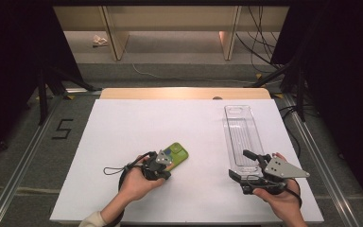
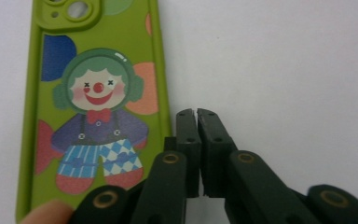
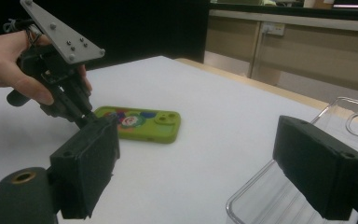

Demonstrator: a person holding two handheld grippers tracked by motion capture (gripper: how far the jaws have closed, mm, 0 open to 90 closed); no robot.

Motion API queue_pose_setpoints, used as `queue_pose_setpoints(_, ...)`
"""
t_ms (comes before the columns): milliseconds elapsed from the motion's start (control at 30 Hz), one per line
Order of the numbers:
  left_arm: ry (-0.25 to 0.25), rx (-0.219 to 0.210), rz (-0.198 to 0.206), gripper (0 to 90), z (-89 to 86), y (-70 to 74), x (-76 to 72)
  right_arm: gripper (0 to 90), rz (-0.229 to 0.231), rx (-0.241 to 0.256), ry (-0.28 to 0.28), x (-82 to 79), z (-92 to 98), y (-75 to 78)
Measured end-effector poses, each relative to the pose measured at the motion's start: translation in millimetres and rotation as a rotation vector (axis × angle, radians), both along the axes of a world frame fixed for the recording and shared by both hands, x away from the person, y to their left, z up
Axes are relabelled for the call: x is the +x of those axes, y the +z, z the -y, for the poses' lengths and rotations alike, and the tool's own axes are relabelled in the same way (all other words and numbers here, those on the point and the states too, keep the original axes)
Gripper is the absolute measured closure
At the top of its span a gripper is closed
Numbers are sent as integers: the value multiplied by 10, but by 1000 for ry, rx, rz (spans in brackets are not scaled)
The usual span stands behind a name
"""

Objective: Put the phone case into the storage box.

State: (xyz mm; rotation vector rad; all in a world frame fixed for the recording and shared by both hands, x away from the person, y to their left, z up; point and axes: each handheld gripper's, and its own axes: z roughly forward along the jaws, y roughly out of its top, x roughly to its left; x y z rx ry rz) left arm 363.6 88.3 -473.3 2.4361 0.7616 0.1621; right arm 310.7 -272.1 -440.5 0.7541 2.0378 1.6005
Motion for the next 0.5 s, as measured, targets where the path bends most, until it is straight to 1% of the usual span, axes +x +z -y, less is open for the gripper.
queue_pose_setpoints(33, -6, -8, -5, 830, -1, 13, -3, 157, 0, 0, 0, 1, 1, -2)
queue_pose_setpoints(67, -16, -21, -8, 802, 2, 32, -8, 157, -1, 1, 1, 2, 3, -3)
queue_pose_setpoints(100, -17, -22, -7, 775, 1, 47, -8, 157, 0, 0, 0, 3, 5, -2)
queue_pose_setpoints(133, -9, -31, -8, 740, 3, 72, -9, 157, -1, 1, -1, 2, 5, 1)
queue_pose_setpoints(167, -4, -43, -11, 667, 8, 92, -11, 157, 2, 2, 1, 1, 7, 6)
queue_pose_setpoints(200, -7, -39, -12, 667, 7, 112, -9, 157, 2, 2, 1, 1, 7, 6)
queue_pose_setpoints(233, 9, -44, -4, 573, 8, 165, -8, 157, 3, 3, -1, 1, 7, 6)
queue_pose_setpoints(267, 9, -44, -4, 541, 8, 165, -8, 157, 3, 3, -1, 1, 7, 6)
queue_pose_setpoints(300, 15, -49, 1, 541, 1, 193, -2, 157, 2, 3, 0, 1, 8, 6)
queue_pose_setpoints(333, 17, -52, 6, 521, -9, 219, 5, 157, 3, 4, -2, 0, 8, 7)
queue_pose_setpoints(367, 31, -53, 24, 467, -25, 263, 23, 157, 1, 1, -2, 2, 9, 8)
queue_pose_setpoints(433, 39, -51, 32, 419, -30, 278, 38, 157, 1, 0, -3, 3, 8, 7)
queue_pose_setpoints(467, 50, -40, 35, 390, -46, 294, 91, 157, 1, 0, -2, 2, 7, 7)
queue_pose_setpoints(500, 59, -33, 32, 358, -48, 294, 109, 157, 2, 1, -2, 2, 6, 8)
